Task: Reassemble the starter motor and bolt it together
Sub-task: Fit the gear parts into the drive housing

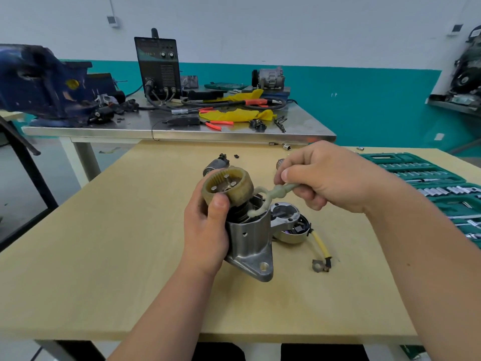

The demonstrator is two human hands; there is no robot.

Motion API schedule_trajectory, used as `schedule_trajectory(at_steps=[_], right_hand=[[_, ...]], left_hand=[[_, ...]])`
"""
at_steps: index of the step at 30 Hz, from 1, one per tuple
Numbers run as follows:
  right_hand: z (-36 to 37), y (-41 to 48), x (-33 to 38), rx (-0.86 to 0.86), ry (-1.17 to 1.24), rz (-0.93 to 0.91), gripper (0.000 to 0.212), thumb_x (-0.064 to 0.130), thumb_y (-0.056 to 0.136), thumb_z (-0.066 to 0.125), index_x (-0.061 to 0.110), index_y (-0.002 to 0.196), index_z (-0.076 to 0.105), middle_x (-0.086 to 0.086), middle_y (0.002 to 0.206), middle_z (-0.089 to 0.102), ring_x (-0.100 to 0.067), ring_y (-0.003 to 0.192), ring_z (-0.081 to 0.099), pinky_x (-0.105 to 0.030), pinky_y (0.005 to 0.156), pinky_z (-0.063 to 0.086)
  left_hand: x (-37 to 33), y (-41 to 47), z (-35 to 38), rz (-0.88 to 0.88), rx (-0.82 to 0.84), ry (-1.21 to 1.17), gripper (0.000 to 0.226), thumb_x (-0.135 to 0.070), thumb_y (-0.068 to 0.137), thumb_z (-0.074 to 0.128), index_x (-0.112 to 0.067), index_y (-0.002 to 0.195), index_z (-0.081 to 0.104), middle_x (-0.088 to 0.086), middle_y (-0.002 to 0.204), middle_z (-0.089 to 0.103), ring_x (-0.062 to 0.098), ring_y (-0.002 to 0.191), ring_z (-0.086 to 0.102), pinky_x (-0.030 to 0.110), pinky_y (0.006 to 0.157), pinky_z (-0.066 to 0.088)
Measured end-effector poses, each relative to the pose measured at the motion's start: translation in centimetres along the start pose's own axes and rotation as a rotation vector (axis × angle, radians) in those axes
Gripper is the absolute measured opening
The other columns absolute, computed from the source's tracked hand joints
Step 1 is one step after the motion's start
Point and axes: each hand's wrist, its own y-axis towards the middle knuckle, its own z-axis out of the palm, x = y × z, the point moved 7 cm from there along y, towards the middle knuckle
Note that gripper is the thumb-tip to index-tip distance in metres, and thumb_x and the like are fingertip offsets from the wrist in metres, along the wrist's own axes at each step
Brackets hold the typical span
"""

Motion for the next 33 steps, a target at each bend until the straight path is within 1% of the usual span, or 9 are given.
schedule_trajectory(at_steps=[7, 10, 13, 15, 17, 20, 23, 28, 33], right_hand=[[2.1, 0.4, -0.8, -0.074, -0.221, -0.029, 0.020, 0.026, 0.095, 0.053, 0.027, 0.082, 0.068, 0.007, 0.053, 0.061, -0.010, 0.045, 0.053, -0.025, 0.047, 0.047], [2.3, 0.0, -1.7, -0.239, -0.303, -0.132, 0.013, 0.034, 0.093, 0.057, 0.035, 0.082, 0.063, 0.015, 0.074, 0.067, -0.001, 0.067, 0.062, -0.024, 0.060, 0.052], [2.7, -0.7, -2.7, -0.428, -0.285, -0.234, 0.013, 0.032, 0.093, 0.055, 0.041, 0.083, 0.056, 0.024, 0.088, 0.055, 0.009, 0.087, 0.051, -0.015, 0.070, 0.042], [2.8, -1.0, -3.4, -0.485, -0.290, -0.251, 0.006, 0.041, 0.091, 0.049, 0.042, 0.092, 0.055, 0.030, 0.097, 0.049, 0.009, 0.096, 0.043, -0.015, 0.082, 0.036], [3.0, -0.6, -5.0, -0.466, -0.120, -0.142, 0.022, 0.050, 0.091, 0.039, 0.041, 0.101, 0.057, 0.027, 0.106, 0.055, 0.004, 0.106, 0.046, -0.018, 0.085, 0.036], [4.7, 0.3, -7.5, -0.354, 0.564, 0.066, 0.038, 0.036, 0.101, 0.034, 0.025, 0.094, 0.070, 0.005, 0.095, 0.074, -0.016, 0.094, 0.065, -0.037, 0.081, 0.050], [5.0, 0.2, -7.2, -0.343, 0.840, 0.029, 0.046, 0.013, 0.099, 0.037, 0.018, 0.074, 0.075, -0.008, 0.081, 0.073, -0.022, 0.077, 0.067, -0.036, 0.069, 0.052], [4.7, 0.2, -7.1, -0.311, 0.954, -0.009, 0.043, -0.007, 0.088, 0.033, 0.013, 0.076, 0.070, -0.006, 0.069, 0.067, -0.017, 0.063, 0.066, -0.032, 0.057, 0.053], [4.7, 0.2, -6.7, -0.320, 0.650, -0.012, 0.051, -0.005, 0.084, 0.038, 0.030, 0.068, 0.072, 0.007, 0.068, 0.067, -0.016, 0.072, 0.062, -0.037, 0.068, 0.050]], left_hand=[[-0.2, -0.1, 0.0, 0.032, 0.018, -0.002, 0.073, -0.080, 0.074, 0.056, -0.019, 0.113, 0.061, -0.014, 0.106, 0.070, 0.006, 0.101, 0.064, 0.019, 0.084, 0.049], [0.1, 0.0, 0.0, 0.029, 0.021, 0.000, 0.064, -0.066, 0.077, 0.063, -0.013, 0.113, 0.061, -0.011, 0.105, 0.071, 0.008, 0.101, 0.065, 0.022, 0.085, 0.049], [0.3, 0.1, 0.1, 0.016, 0.034, 0.006, 0.046, -0.046, 0.079, 0.055, -0.013, 0.111, 0.062, -0.012, 0.102, 0.071, 0.007, 0.097, 0.065, 0.021, 0.082, 0.050], [0.3, 0.1, 0.1, 0.025, 0.027, 0.011, 0.056, -0.056, 0.078, 0.062, -0.011, 0.112, 0.061, -0.012, 0.101, 0.071, 0.006, 0.097, 0.065, 0.019, 0.081, 0.049], [0.2, 0.0, -0.1, 0.022, 0.001, 0.013, 0.079, -0.074, 0.073, 0.062, -0.007, 0.115, 0.061, -0.010, 0.100, 0.071, 0.006, 0.096, 0.065, 0.018, 0.081, 0.049], [0.0, 0.1, -0.1, 0.028, 0.010, 0.040, 0.082, -0.076, 0.072, 0.061, -0.006, 0.115, 0.061, -0.012, 0.101, 0.071, 0.005, 0.097, 0.065, 0.017, 0.082, 0.049], [0.0, 0.1, 0.0, 0.031, 0.043, 0.059, 0.069, -0.072, 0.073, 0.064, -0.014, 0.111, 0.062, -0.016, 0.102, 0.071, 0.004, 0.097, 0.065, 0.018, 0.083, 0.049], [0.2, -0.2, 0.3, -0.012, 0.110, 0.082, 0.065, -0.065, 0.071, 0.070, -0.016, 0.114, 0.061, -0.012, 0.104, 0.072, 0.006, 0.098, 0.067, 0.017, 0.081, 0.050], [1.1, -0.1, -0.3, -0.065, 0.051, 0.032, 0.051, -0.049, 0.075, 0.063, -0.016, 0.114, 0.064, -0.002, 0.106, 0.073, 0.018, 0.101, 0.068, 0.029, 0.084, 0.053]])
